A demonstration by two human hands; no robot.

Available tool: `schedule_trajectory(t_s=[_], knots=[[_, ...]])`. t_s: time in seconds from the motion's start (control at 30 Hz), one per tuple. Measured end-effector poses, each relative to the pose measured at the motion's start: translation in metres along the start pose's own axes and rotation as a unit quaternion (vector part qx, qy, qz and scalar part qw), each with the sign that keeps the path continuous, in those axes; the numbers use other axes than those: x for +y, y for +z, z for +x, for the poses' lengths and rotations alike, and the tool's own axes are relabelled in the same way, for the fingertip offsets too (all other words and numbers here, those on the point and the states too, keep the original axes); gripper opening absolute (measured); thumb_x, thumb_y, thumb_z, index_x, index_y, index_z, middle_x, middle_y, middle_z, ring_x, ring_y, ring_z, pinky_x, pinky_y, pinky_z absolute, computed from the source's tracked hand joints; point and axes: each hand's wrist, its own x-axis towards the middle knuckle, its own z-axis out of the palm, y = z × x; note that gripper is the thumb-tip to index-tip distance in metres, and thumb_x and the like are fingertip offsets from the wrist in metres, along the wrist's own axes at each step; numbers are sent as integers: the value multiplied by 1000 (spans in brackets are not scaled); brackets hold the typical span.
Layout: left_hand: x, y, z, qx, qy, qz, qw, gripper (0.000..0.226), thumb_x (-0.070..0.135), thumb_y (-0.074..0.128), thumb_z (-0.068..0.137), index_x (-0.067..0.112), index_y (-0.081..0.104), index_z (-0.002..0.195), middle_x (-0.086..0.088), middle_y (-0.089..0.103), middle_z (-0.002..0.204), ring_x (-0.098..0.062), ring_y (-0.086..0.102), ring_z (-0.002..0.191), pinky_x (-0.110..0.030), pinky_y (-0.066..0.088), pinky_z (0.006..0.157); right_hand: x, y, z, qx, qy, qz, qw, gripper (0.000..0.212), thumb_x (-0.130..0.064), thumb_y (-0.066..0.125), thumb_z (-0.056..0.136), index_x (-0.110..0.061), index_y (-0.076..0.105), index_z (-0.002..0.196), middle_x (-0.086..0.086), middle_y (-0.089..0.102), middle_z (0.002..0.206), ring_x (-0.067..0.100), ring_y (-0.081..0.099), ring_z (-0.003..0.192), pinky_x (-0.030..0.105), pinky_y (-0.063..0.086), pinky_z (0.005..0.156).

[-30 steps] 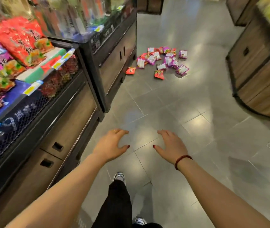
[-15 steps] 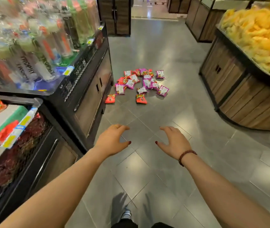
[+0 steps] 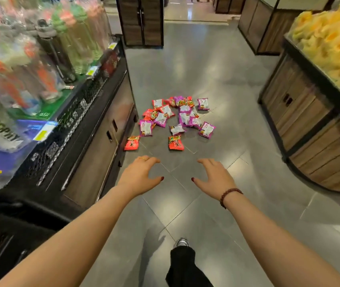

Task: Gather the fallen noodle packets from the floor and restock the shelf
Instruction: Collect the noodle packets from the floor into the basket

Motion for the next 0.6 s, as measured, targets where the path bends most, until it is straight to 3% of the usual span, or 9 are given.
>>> schedule_trajectory(t_s=[0.33,0.5,0.6], knots=[[3,-15,179,-11,-11,-3,1000,57,48,66,86,24,50,135,0,53,135,-19,44,130,-37,41,106,58,-53,167,-12,-1,16,1000,60,-44,63,86,-23,41,139,1,44,141,23,42,128,35,40,102],[-17,-14,272,-17,-15,-3,1000,58,44,67,87,21,51,137,-3,52,138,-23,42,133,-35,34,108,81,-61,258,-16,-6,11,1000,63,-43,63,87,-19,40,140,3,44,142,23,41,129,34,39,104],[-40,-16,335,-16,-21,2,1000,58,46,66,86,23,50,137,-1,52,137,-20,44,129,-35,38,107,89,-64,324,-21,-8,9,1000,63,-42,62,87,-19,39,141,4,43,142,21,40,131,34,38,105]])
